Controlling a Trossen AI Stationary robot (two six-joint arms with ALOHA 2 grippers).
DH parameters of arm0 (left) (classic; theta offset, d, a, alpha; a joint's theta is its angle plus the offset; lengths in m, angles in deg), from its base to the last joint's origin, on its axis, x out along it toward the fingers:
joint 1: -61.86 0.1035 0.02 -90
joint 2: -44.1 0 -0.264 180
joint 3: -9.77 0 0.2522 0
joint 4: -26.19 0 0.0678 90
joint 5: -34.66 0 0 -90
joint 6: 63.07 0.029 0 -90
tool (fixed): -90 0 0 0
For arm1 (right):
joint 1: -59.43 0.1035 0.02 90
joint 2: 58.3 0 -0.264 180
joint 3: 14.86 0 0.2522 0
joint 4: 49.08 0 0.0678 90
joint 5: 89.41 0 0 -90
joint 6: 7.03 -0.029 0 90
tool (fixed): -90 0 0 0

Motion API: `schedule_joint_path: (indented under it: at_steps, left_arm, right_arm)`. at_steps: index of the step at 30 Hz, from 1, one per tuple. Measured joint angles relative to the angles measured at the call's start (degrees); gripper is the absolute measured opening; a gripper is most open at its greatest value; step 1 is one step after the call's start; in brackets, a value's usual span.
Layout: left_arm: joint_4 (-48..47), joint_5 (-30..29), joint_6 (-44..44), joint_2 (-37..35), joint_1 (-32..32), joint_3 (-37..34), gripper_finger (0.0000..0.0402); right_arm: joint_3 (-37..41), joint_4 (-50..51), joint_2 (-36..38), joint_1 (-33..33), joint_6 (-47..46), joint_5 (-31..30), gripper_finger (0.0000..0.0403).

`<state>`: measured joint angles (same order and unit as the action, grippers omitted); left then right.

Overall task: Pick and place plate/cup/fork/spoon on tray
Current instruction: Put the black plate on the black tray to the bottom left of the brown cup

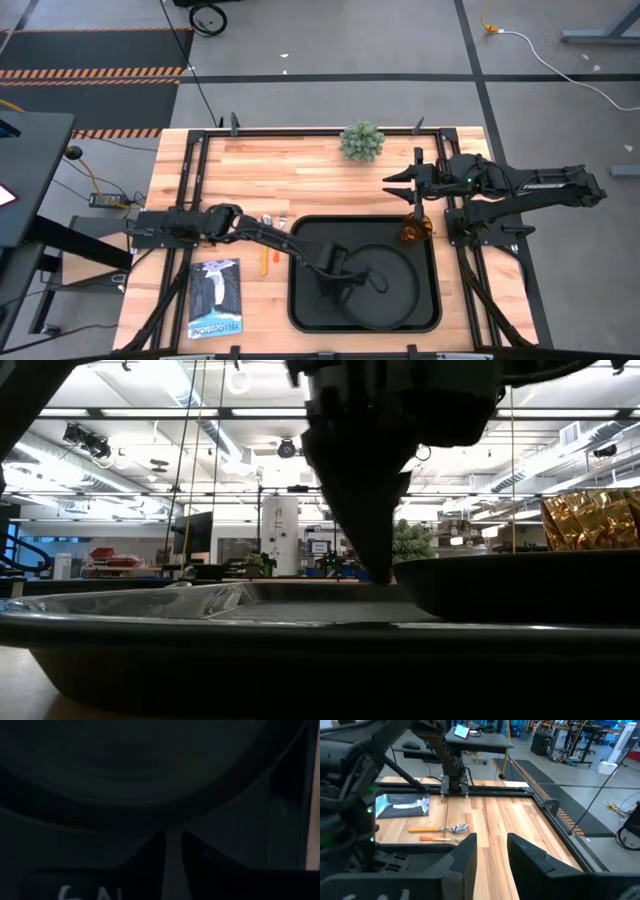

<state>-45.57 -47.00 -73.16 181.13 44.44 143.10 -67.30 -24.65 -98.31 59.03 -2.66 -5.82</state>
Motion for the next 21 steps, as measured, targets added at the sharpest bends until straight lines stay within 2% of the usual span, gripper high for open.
schedule_joint_path:
  at_steps: [12,17,21]
  left_arm:
    - [4.78,-1.05,0.28,0.81,0.22,0.00,0.0055]
    - [6.89,-3.29,1.93,0.81,0.25,0.00,0.0054]
    - [3.25,-3.88,3.13,0.75,0.25,0.00,0.0054]
  right_arm:
    - [0.00,-0.34,0.04,0.72,-0.20,0.22,0.0114]
    - [0.00,-0.29,0.04,0.72,-0.20,0.20,0.0114]
    - [0.00,-0.07,0.04,0.72,-0.25,0.19,0.0114]
